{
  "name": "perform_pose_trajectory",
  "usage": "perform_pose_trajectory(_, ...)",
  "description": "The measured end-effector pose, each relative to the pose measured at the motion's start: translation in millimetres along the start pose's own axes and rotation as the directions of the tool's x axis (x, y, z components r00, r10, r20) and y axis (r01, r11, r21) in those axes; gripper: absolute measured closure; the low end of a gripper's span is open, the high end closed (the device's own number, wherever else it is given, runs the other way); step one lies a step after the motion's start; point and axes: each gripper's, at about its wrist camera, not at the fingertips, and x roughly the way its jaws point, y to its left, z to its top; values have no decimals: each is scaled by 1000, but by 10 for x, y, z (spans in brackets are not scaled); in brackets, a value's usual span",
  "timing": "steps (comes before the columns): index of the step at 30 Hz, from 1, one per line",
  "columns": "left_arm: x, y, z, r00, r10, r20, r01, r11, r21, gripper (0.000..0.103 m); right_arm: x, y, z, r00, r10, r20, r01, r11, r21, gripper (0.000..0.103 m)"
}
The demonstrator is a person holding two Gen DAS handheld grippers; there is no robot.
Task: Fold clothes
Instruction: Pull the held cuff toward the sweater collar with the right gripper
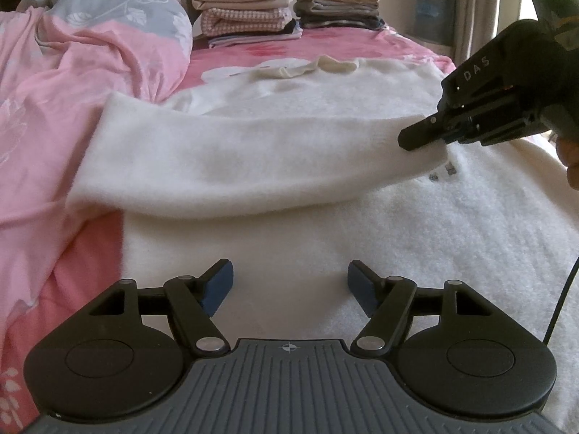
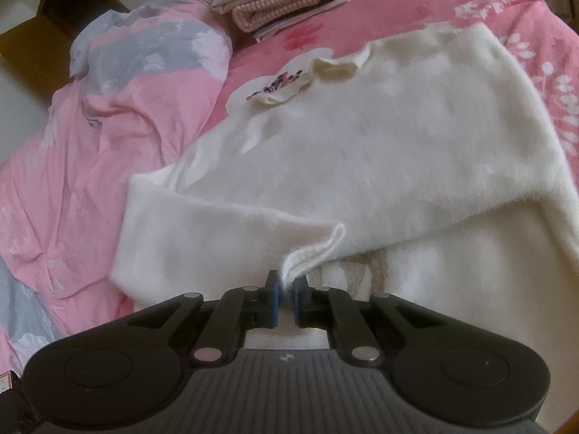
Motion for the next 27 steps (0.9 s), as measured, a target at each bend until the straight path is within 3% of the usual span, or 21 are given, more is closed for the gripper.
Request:
perform_pose_trajectory(6,6,3,-3,1000,2,-1,-2,1000,2,32,-21,32,5,1000,-5,15,5,1000,-16,96)
perform_pose_trajectory(14,20,20,-6,1000,14,7,-15,1000,7,32,-237,162,215,992,-25,124,35,996,-81,97)
perform_pose_trajectory(23,52,46,2,1000,19,12,-19,1000,3,31,-666,-49,769,948,-117,295,150,984,-91,97)
perform_pose_trajectory(27,65,63,9,1000,19,12,-19,1000,2,29,-757,-321,857,936,-160,315,182,982,-43,97)
